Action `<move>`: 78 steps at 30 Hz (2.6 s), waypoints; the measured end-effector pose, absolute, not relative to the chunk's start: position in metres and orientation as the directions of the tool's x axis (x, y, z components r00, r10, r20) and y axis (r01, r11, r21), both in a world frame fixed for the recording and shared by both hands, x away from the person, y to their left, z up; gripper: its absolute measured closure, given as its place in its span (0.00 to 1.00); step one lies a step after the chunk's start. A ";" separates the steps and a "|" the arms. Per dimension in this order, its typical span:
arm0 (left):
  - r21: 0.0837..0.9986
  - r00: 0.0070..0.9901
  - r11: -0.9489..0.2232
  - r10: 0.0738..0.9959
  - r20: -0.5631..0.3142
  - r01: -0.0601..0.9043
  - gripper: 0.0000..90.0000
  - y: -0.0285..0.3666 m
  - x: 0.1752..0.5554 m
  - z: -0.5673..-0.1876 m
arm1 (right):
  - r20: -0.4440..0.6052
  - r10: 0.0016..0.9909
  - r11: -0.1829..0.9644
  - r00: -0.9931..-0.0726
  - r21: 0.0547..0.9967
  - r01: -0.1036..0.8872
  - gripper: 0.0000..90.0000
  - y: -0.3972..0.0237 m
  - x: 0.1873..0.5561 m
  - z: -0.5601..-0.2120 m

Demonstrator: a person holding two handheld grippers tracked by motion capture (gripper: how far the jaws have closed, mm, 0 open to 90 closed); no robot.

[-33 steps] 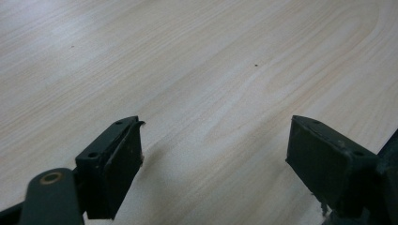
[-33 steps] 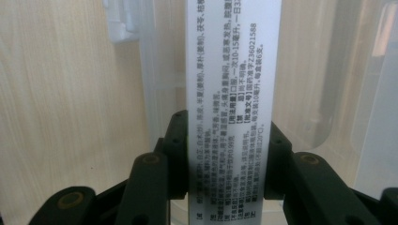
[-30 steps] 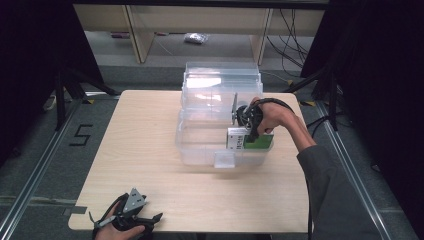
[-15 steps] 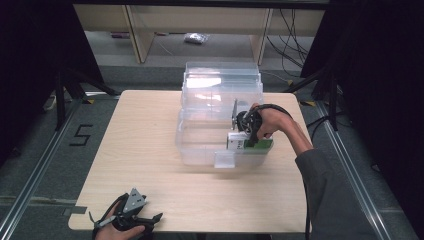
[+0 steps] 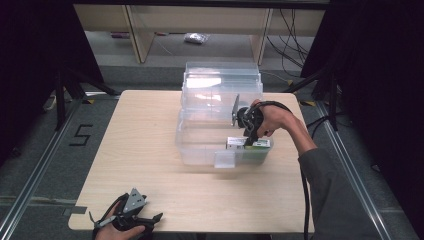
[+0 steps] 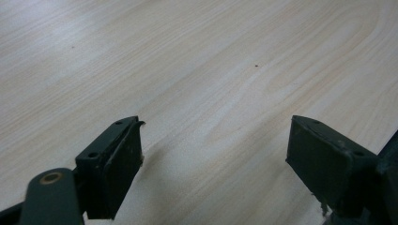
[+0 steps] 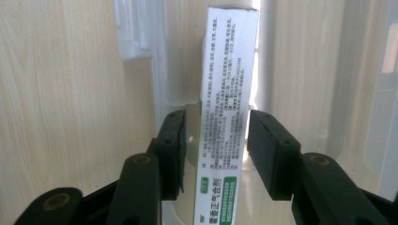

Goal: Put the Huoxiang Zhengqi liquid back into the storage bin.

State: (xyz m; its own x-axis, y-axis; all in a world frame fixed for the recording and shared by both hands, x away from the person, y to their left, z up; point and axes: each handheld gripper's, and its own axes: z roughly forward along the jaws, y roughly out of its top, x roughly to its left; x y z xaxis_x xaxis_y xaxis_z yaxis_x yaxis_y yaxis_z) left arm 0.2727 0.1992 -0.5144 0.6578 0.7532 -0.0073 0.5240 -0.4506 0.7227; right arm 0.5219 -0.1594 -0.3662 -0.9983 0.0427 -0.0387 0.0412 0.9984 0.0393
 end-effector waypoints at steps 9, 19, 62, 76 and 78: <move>0.720 0.659 -0.454 0.752 -0.005 0.524 0.20 0.200 0.273 -0.515 | -0.061 0.092 0.988 -0.994 0.129 0.084 0.58 -0.170 0.521 -0.352; 0.721 0.650 -0.444 0.760 -0.011 0.532 0.20 0.199 0.273 -0.514 | -0.098 0.263 0.946 -0.960 0.224 0.236 0.52 -0.182 0.511 -0.335; 0.693 0.677 -0.500 0.736 0.022 0.520 0.20 0.202 0.274 -0.513 | -0.029 0.657 0.632 -0.753 0.564 0.531 0.30 -0.226 0.447 -0.354; 0.711 0.655 -0.460 0.755 -0.001 0.531 0.20 0.200 0.273 -0.514 | -0.005 0.686 0.566 -0.727 0.631 0.530 0.26 -0.236 0.426 -0.368; 0.711 0.652 -0.461 0.758 0.005 0.531 0.20 0.200 0.274 -0.514 | 0.002 0.703 0.537 -0.711 0.654 0.533 0.25 -0.236 0.422 -0.371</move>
